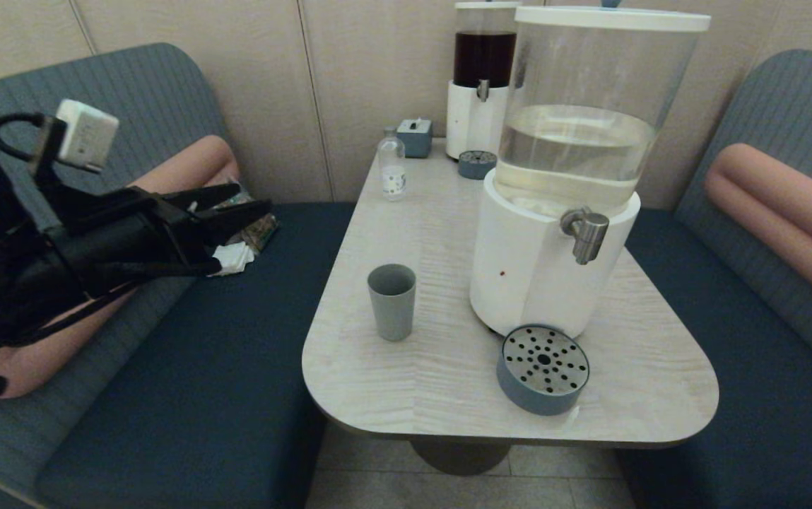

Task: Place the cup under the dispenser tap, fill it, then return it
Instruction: Pick up the cup

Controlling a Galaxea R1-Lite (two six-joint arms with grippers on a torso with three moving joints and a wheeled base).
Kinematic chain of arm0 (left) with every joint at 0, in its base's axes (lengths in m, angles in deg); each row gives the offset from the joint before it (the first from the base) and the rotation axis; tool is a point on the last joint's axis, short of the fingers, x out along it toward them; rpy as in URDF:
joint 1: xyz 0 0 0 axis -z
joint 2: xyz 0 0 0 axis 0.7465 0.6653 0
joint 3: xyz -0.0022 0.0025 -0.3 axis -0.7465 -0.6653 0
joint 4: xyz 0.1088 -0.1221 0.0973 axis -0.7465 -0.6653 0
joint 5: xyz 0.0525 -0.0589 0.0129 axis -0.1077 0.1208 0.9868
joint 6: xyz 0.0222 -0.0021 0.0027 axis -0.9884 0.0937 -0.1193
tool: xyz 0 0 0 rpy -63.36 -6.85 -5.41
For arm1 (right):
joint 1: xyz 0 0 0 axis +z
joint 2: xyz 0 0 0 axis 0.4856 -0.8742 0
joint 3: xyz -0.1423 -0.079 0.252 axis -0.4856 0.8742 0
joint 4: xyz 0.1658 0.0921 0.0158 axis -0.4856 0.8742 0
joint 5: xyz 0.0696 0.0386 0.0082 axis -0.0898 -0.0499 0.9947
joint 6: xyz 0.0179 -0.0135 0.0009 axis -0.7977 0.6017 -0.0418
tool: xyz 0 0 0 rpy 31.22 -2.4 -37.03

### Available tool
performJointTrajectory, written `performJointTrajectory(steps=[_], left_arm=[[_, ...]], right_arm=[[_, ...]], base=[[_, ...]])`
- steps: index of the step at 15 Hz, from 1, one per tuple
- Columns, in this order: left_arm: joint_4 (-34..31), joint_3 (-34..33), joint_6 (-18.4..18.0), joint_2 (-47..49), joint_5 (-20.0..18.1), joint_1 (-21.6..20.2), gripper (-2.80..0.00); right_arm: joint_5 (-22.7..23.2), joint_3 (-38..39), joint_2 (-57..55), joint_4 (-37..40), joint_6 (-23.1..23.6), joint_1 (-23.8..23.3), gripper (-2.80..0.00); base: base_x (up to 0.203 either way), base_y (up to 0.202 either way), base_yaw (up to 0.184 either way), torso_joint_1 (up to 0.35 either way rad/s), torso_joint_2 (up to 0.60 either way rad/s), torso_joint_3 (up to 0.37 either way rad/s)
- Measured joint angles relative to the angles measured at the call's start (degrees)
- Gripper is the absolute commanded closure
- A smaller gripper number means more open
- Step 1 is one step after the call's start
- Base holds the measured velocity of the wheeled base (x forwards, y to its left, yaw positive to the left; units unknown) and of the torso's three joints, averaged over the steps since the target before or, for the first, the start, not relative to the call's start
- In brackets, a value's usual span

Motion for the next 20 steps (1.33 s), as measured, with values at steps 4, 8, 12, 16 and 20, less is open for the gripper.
performJointTrajectory(steps=[4,8,12,16,20], left_arm=[[26.3,-5.0,-2.4,17.1,-15.8,-2.7,-2.8],[29.9,-6.3,-3.3,24.5,-31.0,-9.4,-2.8],[29.9,-6.1,-9.1,30.3,-37.5,-11.4,-2.8],[29.8,-2.5,-11.2,36.5,-37.6,-8.3,-2.8],[29.8,5.1,-10.3,42.0,-36.9,-4.9,-2.8]], right_arm=[[0.0,0.0,0.0,0.0,0.0,0.0,0.0],[0.0,0.0,0.0,0.0,0.0,0.0,0.0],[0.0,0.0,0.0,0.0,0.0,0.0,0.0],[0.0,0.0,0.0,0.0,0.0,0.0,0.0],[0.0,0.0,0.0,0.0,0.0,0.0,0.0]], base=[[0.0,0.0,0.0,0.0,0.0,0.0],[0.0,0.0,0.0,0.0,0.0,0.0],[0.0,0.0,0.0,0.0,0.0,0.0],[0.0,0.0,0.0,0.0,0.0,0.0],[0.0,0.0,0.0,0.0,0.0,0.0]])
